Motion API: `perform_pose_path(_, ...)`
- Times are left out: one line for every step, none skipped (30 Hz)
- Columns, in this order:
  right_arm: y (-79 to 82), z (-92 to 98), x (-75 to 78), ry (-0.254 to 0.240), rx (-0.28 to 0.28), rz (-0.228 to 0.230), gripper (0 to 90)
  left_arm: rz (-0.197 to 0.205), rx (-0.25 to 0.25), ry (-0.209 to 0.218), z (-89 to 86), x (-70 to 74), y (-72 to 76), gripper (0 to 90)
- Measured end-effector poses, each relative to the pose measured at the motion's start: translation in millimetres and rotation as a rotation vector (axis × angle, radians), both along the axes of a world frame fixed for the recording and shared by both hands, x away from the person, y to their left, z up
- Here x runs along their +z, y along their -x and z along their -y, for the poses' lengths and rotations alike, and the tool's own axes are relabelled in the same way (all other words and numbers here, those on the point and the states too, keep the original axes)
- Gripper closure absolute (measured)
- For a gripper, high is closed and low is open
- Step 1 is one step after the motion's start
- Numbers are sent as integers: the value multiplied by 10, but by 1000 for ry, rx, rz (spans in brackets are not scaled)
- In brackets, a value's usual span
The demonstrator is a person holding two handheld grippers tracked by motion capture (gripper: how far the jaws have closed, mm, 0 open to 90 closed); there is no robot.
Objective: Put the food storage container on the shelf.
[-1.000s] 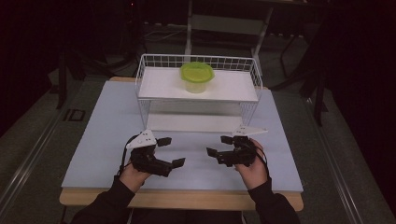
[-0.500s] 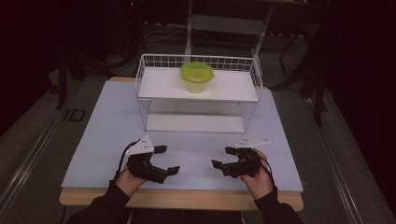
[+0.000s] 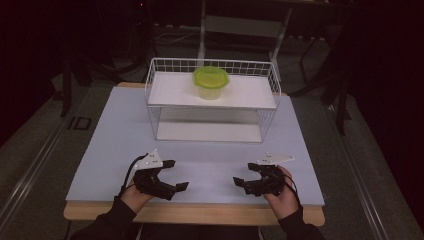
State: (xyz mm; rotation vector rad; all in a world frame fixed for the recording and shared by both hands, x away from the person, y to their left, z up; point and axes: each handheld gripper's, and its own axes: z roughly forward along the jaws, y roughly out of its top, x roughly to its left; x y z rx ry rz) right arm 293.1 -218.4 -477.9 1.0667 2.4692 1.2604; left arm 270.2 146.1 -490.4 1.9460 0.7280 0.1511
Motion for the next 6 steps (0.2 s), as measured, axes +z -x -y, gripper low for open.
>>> perform_pose_path(-10,1,-13,4,0,-3,194,-1,-5,-11,0,-15,2,75)
perform_pose_path(-10,1,-13,4,0,-3,194,-1,-5,-11,0,-15,2,75)
perform_pose_path(-16,0,-25,7,0,-7,194,-1,-3,-18,1,-32,10,75)
perform_pose_path(-23,-3,-42,18,0,-5,194,-2,-4,-18,2,-36,12,75)
perform_pose_path(-29,-6,-54,22,1,-8,193,-2,-5,-19,5,-39,15,75)
perform_pose_path(-31,-8,-59,23,0,-7,193,3,-8,-30,11,-46,16,75)
